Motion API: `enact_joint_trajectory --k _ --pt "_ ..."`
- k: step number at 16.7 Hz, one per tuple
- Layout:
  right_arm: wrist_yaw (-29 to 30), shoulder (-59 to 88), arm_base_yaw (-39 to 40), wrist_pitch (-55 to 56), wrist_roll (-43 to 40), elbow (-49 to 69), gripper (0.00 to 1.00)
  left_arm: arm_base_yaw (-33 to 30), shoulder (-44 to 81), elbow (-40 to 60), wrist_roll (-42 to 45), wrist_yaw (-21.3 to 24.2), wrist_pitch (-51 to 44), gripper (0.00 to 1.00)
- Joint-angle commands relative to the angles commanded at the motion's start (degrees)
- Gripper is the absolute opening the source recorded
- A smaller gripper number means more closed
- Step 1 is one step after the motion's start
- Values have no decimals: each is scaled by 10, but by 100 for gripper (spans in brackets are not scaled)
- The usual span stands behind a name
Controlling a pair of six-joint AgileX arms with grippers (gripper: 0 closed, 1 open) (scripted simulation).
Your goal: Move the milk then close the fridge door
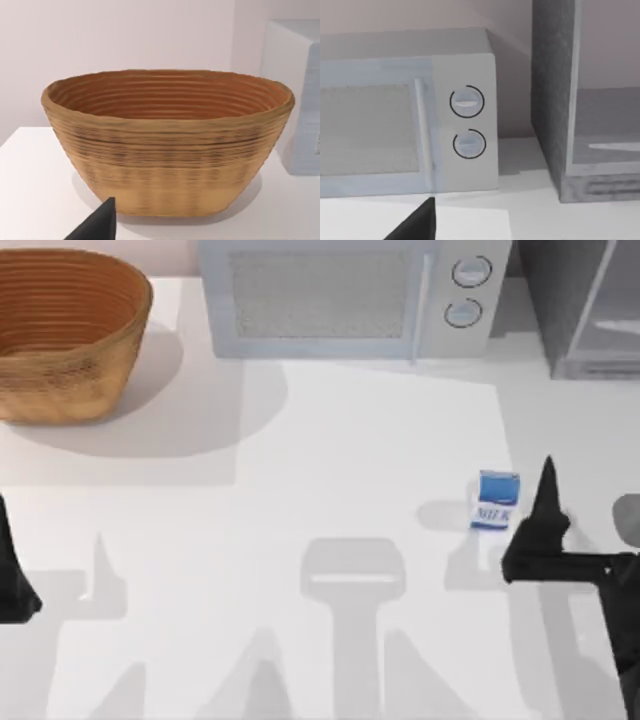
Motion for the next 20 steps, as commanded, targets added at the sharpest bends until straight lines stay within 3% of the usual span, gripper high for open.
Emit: enact_joint_trajectory --k 10,14,20 --pt "11 522 -40 278 50 135 100 0 0 0 0 0 0 100" --pt "7 600 -53 330 60 163 100 0 0 0 0 0 0 100" --pt "6 603 -52 331 60 164 100 0 0 0 0 0 0 100"
